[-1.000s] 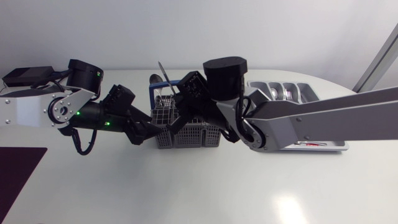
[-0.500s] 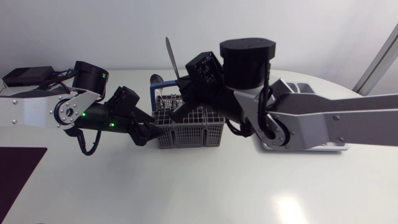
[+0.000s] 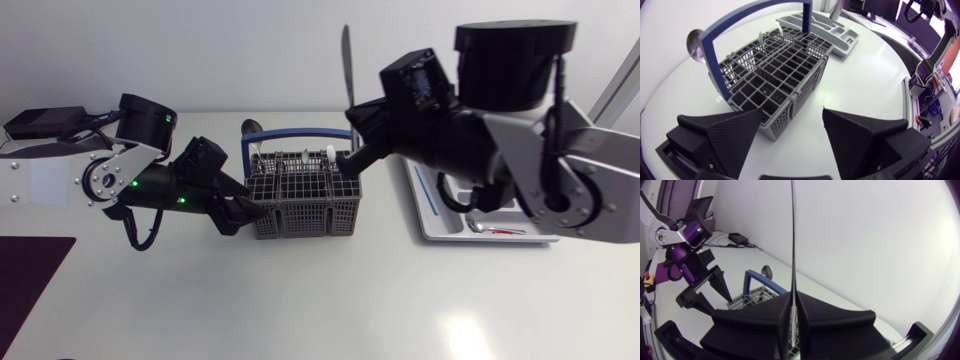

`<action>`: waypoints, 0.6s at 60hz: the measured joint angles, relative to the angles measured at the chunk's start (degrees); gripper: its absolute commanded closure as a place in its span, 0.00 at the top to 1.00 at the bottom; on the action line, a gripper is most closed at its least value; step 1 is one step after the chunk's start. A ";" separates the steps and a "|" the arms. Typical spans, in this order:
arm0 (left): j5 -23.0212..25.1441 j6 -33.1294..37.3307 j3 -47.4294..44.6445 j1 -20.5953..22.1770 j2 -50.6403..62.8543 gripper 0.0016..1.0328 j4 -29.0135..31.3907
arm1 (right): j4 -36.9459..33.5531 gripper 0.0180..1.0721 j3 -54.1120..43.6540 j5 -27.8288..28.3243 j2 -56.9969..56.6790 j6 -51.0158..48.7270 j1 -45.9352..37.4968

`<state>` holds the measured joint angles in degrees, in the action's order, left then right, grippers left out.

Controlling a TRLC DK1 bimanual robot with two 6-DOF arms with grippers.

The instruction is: Unload the cutlery basket into the drawer organizer.

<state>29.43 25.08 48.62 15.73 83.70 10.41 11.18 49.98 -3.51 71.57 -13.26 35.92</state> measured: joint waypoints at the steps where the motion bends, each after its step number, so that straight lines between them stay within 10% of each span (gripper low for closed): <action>1: -0.20 0.00 0.00 0.31 -0.24 0.89 0.02 | -0.81 0.05 -0.26 0.04 -0.90 0.02 -0.85; 36: -6.93 -2.38 1.46 8.17 -1.70 0.89 1.73 | -11.23 0.05 -3.43 7.10 -6.84 -0.02 -32.13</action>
<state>22.50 22.70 50.09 23.90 82.00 12.14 -0.05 46.54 3.60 64.73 -13.28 3.79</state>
